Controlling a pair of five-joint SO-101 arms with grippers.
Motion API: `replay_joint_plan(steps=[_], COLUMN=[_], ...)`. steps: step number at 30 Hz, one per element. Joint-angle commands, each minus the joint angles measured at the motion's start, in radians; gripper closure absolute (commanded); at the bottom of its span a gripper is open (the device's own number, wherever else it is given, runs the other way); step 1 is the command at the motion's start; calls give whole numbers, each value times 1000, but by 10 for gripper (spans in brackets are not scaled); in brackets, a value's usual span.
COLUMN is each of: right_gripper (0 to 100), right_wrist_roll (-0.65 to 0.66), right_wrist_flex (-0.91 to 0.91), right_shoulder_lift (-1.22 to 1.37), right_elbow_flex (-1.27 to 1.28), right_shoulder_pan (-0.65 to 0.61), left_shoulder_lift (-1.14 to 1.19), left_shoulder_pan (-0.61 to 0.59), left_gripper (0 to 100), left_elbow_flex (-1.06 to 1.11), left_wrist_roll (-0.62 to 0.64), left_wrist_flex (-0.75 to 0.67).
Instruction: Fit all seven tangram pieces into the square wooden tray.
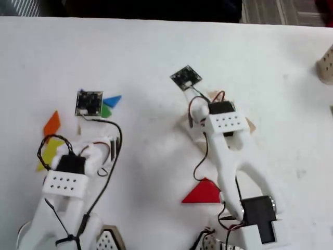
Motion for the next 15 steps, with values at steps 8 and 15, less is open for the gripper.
replay_joint_plan(steps=[8,15], right_gripper=[745,741], right_wrist_roll=[532,743], right_wrist_flex=[503,378], right_shoulder_lift=[-179,-429], right_elbow_flex=[11,459], right_shoulder_pan=[-186,-271], left_shoulder_lift=[-1,-1], left_shoulder_pan=[-5,-5], left_gripper=[862,862], left_elbow_flex=[-14,-15], left_wrist_roll=[9,6], left_wrist_flex=[-25,-25])
